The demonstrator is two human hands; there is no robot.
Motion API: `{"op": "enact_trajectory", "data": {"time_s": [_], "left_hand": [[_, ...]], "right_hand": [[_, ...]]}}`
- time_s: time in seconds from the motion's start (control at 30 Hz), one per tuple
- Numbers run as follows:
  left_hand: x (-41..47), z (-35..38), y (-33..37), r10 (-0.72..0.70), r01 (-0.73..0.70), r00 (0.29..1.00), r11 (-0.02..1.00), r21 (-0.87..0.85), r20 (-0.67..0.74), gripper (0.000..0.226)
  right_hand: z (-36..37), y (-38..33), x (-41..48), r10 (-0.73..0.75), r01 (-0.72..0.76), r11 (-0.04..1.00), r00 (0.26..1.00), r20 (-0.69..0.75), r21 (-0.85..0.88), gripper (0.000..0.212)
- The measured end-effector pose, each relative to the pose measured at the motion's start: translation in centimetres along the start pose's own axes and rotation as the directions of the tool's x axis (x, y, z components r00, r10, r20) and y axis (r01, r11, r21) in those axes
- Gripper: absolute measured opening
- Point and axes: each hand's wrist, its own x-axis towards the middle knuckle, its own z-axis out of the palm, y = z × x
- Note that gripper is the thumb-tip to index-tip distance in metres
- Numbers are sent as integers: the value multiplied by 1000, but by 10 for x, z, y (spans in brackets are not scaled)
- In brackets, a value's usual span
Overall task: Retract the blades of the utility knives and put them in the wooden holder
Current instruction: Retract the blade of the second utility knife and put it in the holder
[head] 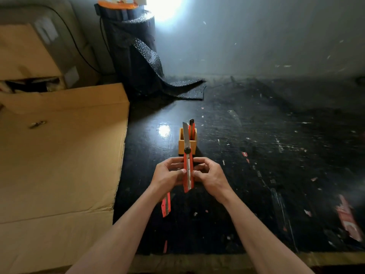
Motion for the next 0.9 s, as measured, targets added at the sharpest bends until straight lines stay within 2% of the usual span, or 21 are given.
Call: {"op": "enact_trajectory", "data": {"time_s": [0.13,0.2,0.33,0.43,0.57,0.77,0.9], "left_hand": [[-5,-7,37,88,-87,996,995,-50,18,37],[-4,-9,53,119,-118,993,992,-51,21,38],[-4,-8,84,184,-181,982,981,-66,42,41],[-8,-4,102,211,-205,976,974,-94,58,46],[-10,-2,117,230,-223,972,968,-116,48,47],[-12,1,125,244,-240,969,965,-103,27,52],[-14,3,135,265,-262,964,957,-122,9,49]], "right_hand": [[-7,-34,6,-110,110,994,994,11,7,30],[-9,-53,9,-184,183,983,983,-30,-35,27],[-13,-93,20,-372,316,897,918,-140,-309,40],[-19,-118,26,-488,380,802,862,-137,-461,33],[-25,-133,30,-535,398,748,835,-127,-531,27],[-28,-144,23,-546,421,701,836,-54,-575,25],[-27,-143,19,-514,413,734,857,-44,-539,27]]}}
